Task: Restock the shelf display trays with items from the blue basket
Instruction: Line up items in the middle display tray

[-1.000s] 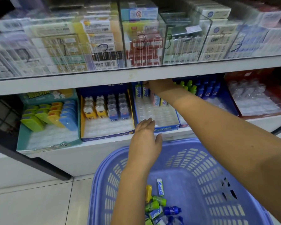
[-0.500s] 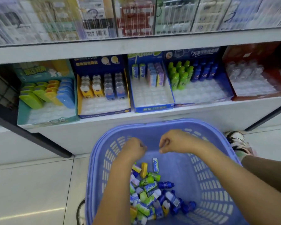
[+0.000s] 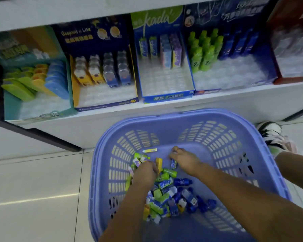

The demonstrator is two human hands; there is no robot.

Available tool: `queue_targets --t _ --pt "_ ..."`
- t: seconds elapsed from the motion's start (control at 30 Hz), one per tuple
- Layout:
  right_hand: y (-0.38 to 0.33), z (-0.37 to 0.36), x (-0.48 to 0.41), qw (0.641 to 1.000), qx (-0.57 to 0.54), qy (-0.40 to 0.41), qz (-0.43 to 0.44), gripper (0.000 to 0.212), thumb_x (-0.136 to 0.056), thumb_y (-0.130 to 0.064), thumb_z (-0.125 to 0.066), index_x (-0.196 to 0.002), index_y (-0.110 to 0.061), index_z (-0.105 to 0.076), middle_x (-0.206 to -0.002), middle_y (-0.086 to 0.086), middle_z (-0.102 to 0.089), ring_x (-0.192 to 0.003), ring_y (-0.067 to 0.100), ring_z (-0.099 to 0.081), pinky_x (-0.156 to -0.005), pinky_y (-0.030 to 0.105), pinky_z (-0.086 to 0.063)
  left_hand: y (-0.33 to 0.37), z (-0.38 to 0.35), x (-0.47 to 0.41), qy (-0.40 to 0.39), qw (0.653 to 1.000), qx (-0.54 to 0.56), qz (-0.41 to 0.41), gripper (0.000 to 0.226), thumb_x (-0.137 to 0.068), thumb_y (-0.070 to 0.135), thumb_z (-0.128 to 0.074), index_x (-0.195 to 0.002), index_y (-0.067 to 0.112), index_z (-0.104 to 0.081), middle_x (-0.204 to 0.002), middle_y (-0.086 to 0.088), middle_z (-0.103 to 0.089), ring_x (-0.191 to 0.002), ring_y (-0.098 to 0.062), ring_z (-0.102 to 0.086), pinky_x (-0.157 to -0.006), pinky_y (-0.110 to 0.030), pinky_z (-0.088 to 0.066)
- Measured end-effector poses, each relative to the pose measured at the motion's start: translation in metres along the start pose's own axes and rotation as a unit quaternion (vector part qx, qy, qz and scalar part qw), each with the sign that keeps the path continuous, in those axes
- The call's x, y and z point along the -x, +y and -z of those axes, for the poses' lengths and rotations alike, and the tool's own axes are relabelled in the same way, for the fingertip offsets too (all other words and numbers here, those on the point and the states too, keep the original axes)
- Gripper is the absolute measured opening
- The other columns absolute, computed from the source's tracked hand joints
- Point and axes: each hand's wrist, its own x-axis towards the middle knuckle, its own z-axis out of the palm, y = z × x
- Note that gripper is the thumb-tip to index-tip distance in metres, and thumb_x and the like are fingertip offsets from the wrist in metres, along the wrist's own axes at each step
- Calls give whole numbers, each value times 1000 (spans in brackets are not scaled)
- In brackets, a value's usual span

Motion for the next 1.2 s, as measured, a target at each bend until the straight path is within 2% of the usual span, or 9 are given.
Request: queue_targets --t 0.1,0.17,0.27,0.37,0.5,0.83,1.07,1.13,1.2 --pt "7 4 -3 994 -82 38 -69 29 -97 -20 -36 -69 -23 -30 -87 13 -45 -91 30 -51 -73 38 -32 9 -17 2 -87 991 -102 20 27 -84 23 -67 -103 4 -64 -91 -15 -68 -95 -32 -65 -76 -36 -52" --pt "12 9 0 989 -114 28 -86 32 -96 -13 -41 -68 -23 -30 -84 9 -47 -90 24 -48 -77 36 -36 10 -28 1 -75 984 -157 36 50 -81 27 -70 -123 6 -53 -105 -11 -69 -98 -27 -65 -74 -35 -49" --pt "12 24 11 988 -137 10 -73 13 -88 -11 -57 -83 -16 -46 -87 7 -58 -84 18 -45 -73 32 -36 10 -38 2 -11 977 -212 37 31 -91 23 -59 -118 8 -57 -111 -9 -68 -103 -24 -64 -76 -33 -49" --pt "17 38 14 981 -177 7 -74 27 -79 -11 -70 -103 -12 -58 -93 8 -61 -81 18 -55 -68 26 -42 9 -45 -1 6 977 -215 17 39 -94 16 -53 -132 9 -46 -111 -10 -67 -102 -24 -65 -78 -35 -52" --pt "17 59 24 971 -233 16 -46 20 -74 -20 -78 -78 -16 -59 -71 0 -57 -71 14 -52 -64 25 -42 12 -47 -2 0 972 -235 4 41 -95 15 -52 -133 5 -41 -114 -11 -66 -105 -24 -63 -81 -35 -51" --pt "13 86 57 949 -305 44 -61 16 -84 -20 -70 -79 -8 -61 -71 9 -62 -57 11 -57 -55 20 -45 16 -54 4 10 972 -214 -94 36 -89 -1 -49 -124 8 -50 -122 -15 -58 -114 -31 -54 -89 -43 -48" --pt "18 96 68 937 -340 30 -69 14 -84 -21 -69 -77 -12 -61 -70 6 -63 -61 10 -59 -63 22 -49 18 -52 0 -53 967 -227 -101 23 -94 14 -54 -113 3 -60 -119 -15 -61 -112 -31 -57 -89 -43 -49" --pt "16 105 74 931 -357 30 -61 16 -83 -18 -71 -88 -6 -61 -74 10 -64 -67 16 -60 -67 26 -50 21 -47 2 -64 975 -192 -88 19 -94 18 -52 -102 3 -61 -107 -14 -62 -108 -31 -58 -86 -42 -48" --pt "12 117 81 919 -389 39 -46 15 -81 -11 -72 -87 -10 -58 -67 6 -64 -63 15 -61 -60 21 -50 26 -38 3 -75 984 -144 -78 28 -93 16 -50 -67 8 -47 -72 -10 -48 -79 -28 -58 -68 -40 -46"
